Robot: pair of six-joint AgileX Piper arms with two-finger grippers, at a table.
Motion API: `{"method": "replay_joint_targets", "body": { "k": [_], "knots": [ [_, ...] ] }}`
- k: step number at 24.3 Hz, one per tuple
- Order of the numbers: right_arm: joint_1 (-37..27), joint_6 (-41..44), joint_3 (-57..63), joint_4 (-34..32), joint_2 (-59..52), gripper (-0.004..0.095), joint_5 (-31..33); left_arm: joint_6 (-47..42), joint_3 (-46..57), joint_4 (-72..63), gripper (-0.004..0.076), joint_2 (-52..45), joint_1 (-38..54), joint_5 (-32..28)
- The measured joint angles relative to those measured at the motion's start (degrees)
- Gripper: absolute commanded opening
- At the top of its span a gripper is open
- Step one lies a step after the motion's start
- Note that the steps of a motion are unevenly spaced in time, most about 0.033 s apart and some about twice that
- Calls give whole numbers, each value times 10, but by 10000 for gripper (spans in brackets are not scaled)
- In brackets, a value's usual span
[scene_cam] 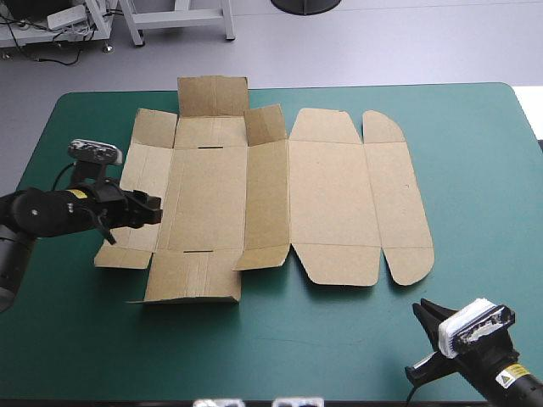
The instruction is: Fold the box
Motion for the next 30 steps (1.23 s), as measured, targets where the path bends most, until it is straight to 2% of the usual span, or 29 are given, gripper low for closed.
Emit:
{"method": "replay_joint_targets", "body": {
  "k": [4, 7, 9, 11, 17, 25, 30],
  "knots": [
    [0, -2, 1, 0, 0, 83, -1, 123, -3, -128, 401, 49, 134, 69],
    [0, -2, 1, 0, 0, 83, -1, 180, -12, -189, 401, 108, 215, 118],
    [0, -2, 1, 0, 0, 83, -1, 209, -60, -204, 401, 199, 286, 171],
    [0, -2, 1, 0, 0, 83, -1, 212, -110, -200, 401, 264, 309, 174],
    [0, -2, 1, 0, 0, 83, -1, 180, -203, -169, 372, 373, 311, 178],
    [0, -3, 1, 0, 0, 83, -2, 159, -206, -176, 370, 436, 306, 177],
    [0, -3, 1, 0, 0, 83, -2, 145, -209, -179, 370, 461, 269, 176]
  ]
}}
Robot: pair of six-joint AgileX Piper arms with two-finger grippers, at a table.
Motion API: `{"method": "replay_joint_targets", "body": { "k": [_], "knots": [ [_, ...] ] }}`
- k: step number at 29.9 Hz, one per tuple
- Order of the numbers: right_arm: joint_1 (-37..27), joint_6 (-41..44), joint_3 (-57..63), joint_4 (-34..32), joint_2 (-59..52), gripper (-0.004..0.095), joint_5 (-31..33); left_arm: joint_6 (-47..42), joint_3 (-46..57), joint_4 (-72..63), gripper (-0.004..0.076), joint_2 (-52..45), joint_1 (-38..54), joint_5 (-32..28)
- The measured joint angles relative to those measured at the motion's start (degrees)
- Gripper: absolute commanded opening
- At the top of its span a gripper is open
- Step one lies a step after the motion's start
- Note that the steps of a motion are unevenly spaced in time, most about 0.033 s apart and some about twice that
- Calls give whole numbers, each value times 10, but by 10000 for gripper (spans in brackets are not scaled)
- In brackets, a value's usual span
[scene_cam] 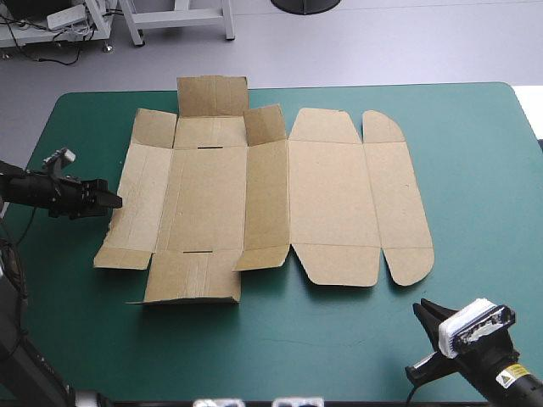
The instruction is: Fold the box
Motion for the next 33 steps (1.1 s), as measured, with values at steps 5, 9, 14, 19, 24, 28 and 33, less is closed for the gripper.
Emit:
{"method": "replay_joint_targets", "body": {
  "k": [5, 9, 14, 19, 24, 28, 33],
  "knots": [
    [0, 0, 0, 0, 0, 83, 0, -8, 0, 14, 370, 13, -36, 0],
    [0, 0, 0, 0, 0, 83, 0, -18, 0, 19, 370, 13, -44, 0],
    [0, 0, 0, 0, 0, 83, 0, -24, 0, 3, 370, 13, -47, 0],
    [0, 0, 0, 0, 0, 83, 0, -29, 0, 16, 370, 13, -73, -4],
    [0, 0, 0, 0, 0, 83, 0, -38, 0, 28, 297, 13, -104, -4],
    [0, 0, 0, 0, 0, 83, 0, -59, -1, 37, 127, 18, -113, -2],
    [0, 0, 0, 0, 0, 83, 1, -74, -9, 14, -3, 37, -110, 16]
  ]
}}
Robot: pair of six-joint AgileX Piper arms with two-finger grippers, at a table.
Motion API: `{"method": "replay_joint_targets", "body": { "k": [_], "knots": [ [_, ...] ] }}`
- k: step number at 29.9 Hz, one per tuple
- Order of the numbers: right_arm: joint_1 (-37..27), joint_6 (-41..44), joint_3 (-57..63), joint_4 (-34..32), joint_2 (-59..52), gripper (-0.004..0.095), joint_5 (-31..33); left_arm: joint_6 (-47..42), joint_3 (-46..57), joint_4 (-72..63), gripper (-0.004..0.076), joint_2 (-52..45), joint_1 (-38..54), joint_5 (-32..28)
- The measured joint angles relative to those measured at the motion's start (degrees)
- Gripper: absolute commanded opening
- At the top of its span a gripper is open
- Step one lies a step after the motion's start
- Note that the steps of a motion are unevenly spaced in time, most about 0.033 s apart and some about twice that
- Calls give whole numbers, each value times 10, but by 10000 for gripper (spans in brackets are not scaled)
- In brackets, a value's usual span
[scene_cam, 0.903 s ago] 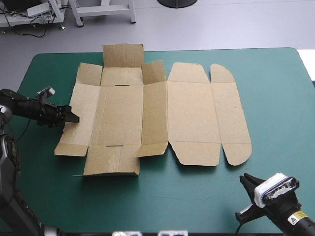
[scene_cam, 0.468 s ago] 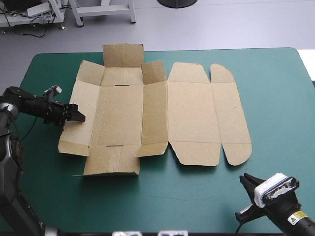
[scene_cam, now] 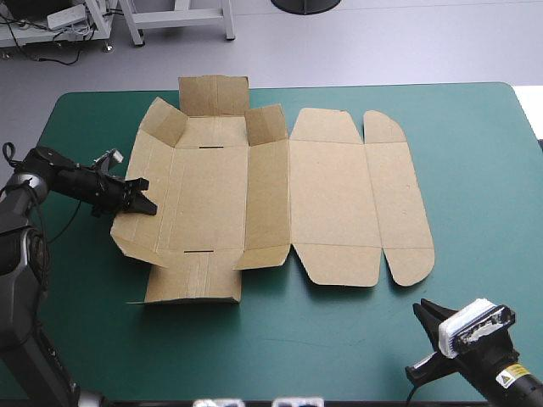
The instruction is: Fold the box
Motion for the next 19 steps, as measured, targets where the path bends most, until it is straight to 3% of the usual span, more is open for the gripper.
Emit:
{"method": "replay_joint_targets", "body": {
  "k": [10, 19],
  "knots": [
    [0, 1, 0, 18, 0, 83, -2, 108, -42, -41, -3, -22, -13, -6],
    [0, 3, 0, 32, 0, 82, -41, 129, -213, 1, -3, -137, -26, 2]
  ]
}}
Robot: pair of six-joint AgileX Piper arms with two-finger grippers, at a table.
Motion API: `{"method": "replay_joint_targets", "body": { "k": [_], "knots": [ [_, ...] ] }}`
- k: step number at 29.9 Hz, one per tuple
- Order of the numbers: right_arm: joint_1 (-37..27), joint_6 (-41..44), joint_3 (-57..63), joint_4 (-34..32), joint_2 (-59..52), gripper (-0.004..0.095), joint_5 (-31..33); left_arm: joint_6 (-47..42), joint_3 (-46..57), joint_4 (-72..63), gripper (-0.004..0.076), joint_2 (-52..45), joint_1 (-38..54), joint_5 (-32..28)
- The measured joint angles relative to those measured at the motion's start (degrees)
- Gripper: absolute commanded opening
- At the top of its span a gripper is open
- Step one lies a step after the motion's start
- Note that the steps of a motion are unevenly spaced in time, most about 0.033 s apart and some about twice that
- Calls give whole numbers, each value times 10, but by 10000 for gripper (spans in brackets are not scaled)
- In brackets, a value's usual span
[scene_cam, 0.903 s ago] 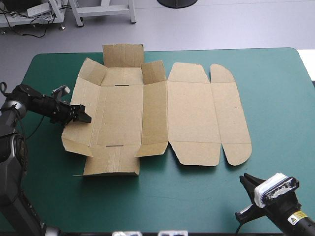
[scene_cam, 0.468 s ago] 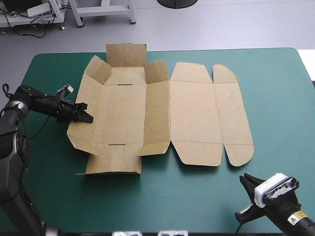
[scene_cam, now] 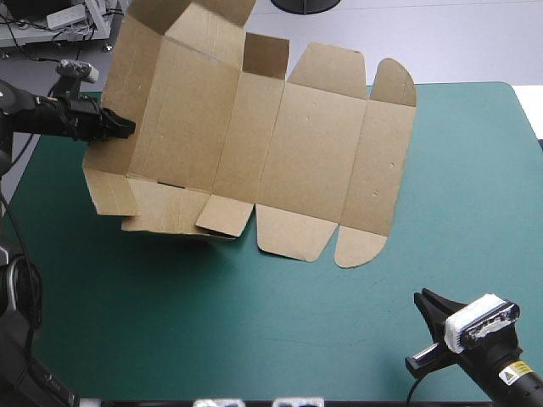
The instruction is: Fold the box
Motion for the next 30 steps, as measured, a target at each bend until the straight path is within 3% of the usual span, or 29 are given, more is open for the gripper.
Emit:
{"method": "replay_joint_targets", "body": {
  "k": [10, 15, 20, 24, 30],
  "knots": [
    [0, -1, -62, 8, 48, 6, -59, 13, -57, 183, -3, -76, -163, 3],
    [0, -2, -102, 10, 112, 7, -61, -5, -57, 368, -3, -82, -307, 1],
    [0, -20, -125, 11, 146, 21, -45, 2, -23, 435, -3, -91, -413, -17],
    [0, -41, -127, 10, 141, 78, -27, 31, 60, 456, -3, -127, -465, -62],
    [0, -46, -127, 1, 135, 80, -29, 2, 240, 559, -3, -230, -515, -196]
  ]
}}
